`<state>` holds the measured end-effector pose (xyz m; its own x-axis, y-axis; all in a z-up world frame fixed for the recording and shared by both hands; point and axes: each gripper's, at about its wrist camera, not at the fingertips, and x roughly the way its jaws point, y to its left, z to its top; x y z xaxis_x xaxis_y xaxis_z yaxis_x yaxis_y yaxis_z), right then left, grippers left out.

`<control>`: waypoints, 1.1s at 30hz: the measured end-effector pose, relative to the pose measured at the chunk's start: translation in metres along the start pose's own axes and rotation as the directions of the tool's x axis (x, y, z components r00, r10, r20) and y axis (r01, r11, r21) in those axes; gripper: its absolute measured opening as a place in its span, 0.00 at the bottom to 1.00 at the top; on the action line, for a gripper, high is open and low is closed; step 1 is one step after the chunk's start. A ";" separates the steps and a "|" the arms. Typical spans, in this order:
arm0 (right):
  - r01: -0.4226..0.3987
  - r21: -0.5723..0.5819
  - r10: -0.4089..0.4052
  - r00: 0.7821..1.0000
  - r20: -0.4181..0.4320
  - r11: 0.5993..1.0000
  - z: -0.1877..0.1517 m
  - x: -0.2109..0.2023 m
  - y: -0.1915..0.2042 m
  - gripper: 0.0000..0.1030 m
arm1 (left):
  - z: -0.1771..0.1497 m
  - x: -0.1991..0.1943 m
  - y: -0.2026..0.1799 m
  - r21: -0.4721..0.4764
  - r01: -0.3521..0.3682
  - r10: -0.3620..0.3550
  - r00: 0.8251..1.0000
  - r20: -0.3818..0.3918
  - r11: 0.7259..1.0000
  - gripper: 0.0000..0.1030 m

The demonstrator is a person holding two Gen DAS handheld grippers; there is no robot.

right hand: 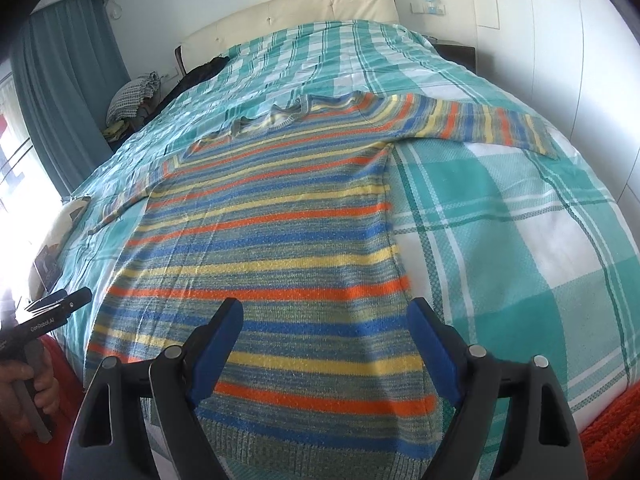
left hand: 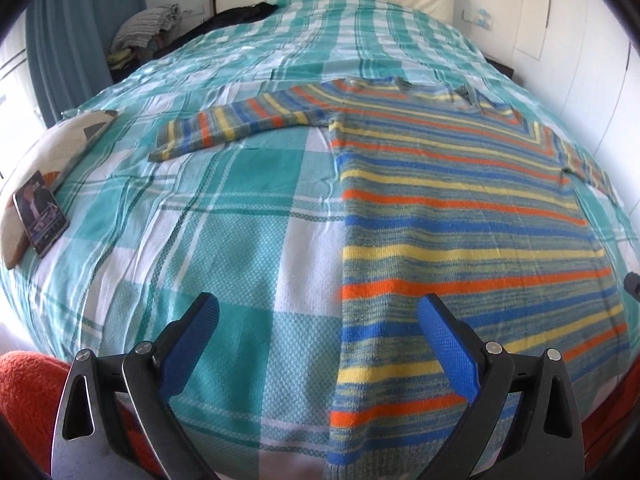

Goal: Fold small clothes

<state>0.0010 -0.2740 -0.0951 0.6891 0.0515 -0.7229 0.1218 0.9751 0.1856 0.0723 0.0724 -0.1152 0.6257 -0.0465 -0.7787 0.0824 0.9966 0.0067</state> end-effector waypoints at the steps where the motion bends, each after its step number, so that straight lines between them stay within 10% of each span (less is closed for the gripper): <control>1: -0.001 0.003 0.001 1.000 0.001 1.000 0.000 0.000 0.000 0.81 | 0.000 0.001 -0.003 0.005 -0.004 0.004 1.000 0.001 1.000 0.97; 33: -0.021 0.014 0.022 1.000 -0.019 1.000 -0.002 0.006 0.000 0.81 | -0.002 0.009 0.000 -0.011 -0.027 0.027 0.999 -0.018 1.000 0.97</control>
<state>0.0036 -0.2732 -0.1004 0.6775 0.0767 -0.7315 0.1174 0.9705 0.2105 0.0763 0.0722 -0.1231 0.6139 -0.0183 -0.7892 0.0565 0.9982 0.0209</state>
